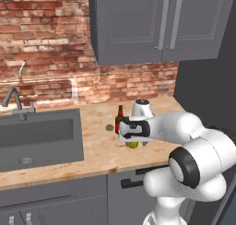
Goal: Place the beer on the top shelf of the fridge to keep it out of children's reach, and place the pear and garlic on lower shelves for easy access.
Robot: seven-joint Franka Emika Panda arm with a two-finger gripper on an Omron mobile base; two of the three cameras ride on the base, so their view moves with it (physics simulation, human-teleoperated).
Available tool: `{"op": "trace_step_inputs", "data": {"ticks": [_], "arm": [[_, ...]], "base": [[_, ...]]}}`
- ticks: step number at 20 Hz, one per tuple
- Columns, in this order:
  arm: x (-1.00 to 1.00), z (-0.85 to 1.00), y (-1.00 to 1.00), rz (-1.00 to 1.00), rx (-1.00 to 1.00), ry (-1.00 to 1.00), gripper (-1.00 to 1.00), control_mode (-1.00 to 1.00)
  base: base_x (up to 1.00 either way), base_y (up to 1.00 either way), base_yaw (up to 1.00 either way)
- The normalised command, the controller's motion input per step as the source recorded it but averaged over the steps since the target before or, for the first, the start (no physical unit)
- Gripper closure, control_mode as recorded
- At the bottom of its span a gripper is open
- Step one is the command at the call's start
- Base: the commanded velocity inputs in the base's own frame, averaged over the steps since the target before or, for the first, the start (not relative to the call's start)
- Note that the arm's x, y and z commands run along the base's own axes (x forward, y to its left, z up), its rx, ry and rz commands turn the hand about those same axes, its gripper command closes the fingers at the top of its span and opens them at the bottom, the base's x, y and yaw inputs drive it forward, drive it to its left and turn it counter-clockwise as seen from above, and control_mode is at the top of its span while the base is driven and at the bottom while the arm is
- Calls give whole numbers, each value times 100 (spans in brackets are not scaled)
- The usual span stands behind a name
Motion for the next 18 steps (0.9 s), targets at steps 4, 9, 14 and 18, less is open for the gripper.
{"op": "trace_step_inputs", "data": {"ticks": [4,9,14,18], "arm": [[13,-14,0,0,0,0,-100,-100],[12,-9,0,0,0,0,-100,-100],[10,-7,0,0,0,0,-100,-100],[3,-14,2,0,0,0,-100,-100]], "base": [[0,0,0],[0,0,0],[0,0,0],[0,0,0]]}}
